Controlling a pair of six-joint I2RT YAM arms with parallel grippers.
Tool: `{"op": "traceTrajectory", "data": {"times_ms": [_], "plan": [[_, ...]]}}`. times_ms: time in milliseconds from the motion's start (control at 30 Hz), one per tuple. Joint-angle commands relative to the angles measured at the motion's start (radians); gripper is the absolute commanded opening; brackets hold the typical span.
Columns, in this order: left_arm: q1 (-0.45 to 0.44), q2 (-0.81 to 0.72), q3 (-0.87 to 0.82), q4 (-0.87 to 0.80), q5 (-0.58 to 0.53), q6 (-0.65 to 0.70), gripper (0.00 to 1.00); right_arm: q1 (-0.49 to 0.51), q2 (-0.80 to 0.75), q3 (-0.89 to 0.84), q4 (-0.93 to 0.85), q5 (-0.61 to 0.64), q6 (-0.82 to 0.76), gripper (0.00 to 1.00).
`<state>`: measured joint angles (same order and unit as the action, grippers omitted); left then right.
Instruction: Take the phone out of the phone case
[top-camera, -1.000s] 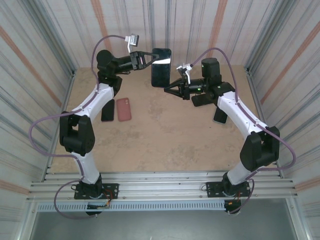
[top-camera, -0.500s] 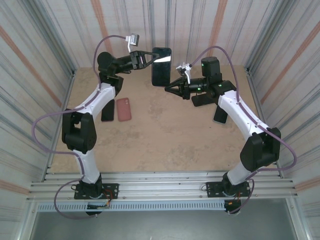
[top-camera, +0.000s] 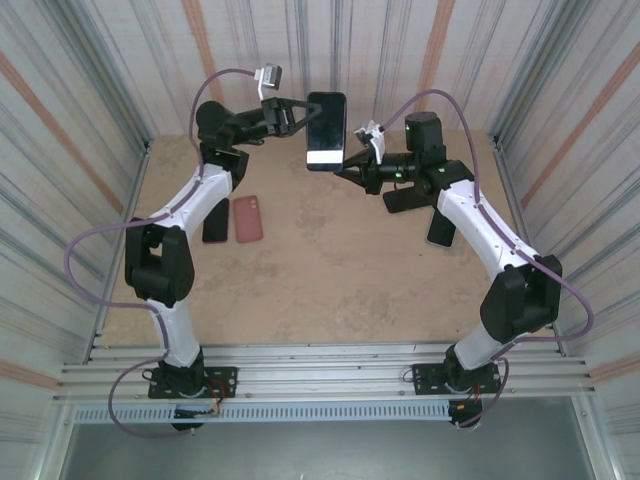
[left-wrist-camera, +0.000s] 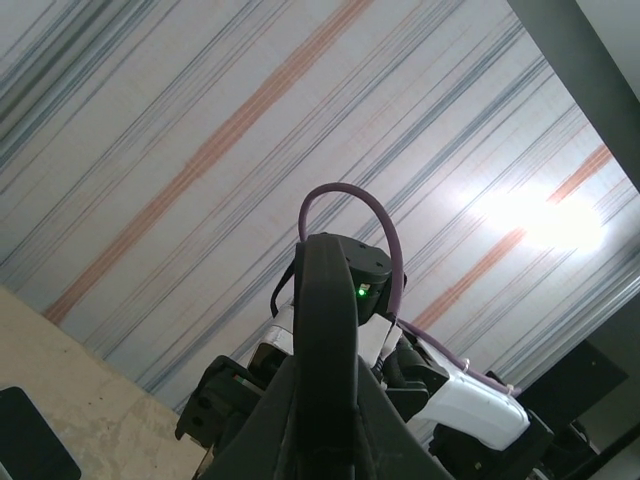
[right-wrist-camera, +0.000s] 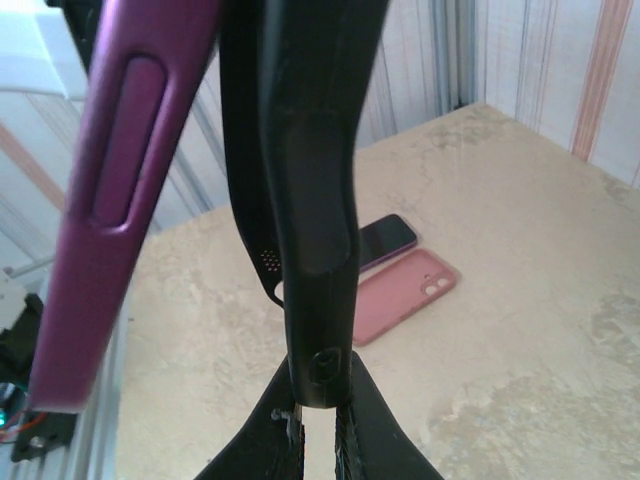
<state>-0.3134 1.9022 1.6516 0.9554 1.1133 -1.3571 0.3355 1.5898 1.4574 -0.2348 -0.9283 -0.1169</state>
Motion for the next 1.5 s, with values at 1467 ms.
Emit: {"op": "traceTrajectory", "data": {"times_ms": [1467], "plan": [[-0.078,0.019,-0.102,-0.303,-0.487,-0.116,0.26,0.005,0.038,-0.438,1.307,0.297,1.543,0.03]]}}
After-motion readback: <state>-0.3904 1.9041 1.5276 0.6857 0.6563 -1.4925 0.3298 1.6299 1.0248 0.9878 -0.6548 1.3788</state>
